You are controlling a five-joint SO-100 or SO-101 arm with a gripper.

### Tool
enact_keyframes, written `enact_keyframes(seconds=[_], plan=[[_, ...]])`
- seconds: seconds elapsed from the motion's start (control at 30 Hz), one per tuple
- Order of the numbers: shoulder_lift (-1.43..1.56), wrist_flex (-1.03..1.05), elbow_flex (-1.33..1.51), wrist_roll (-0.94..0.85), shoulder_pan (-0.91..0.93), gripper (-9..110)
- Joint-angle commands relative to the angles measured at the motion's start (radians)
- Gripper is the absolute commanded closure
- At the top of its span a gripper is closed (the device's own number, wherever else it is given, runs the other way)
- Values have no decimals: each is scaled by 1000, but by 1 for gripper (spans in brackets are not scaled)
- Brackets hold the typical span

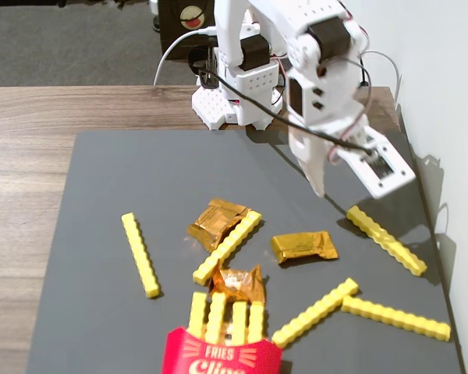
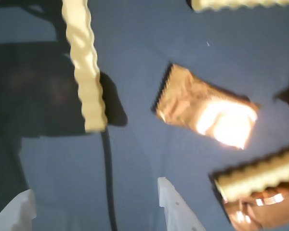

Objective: Grab a fry

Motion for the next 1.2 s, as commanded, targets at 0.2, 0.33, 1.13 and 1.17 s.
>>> enact_keyframes(seconds=[0.2,0.33,1.13,1.17], plan=[[-175,-91,-117,55,-55,70],[-215,-115,-126,71,-66,72],[-291,-183,-143,129,-92,94],[-293,-184,-143,129,-92,94]])
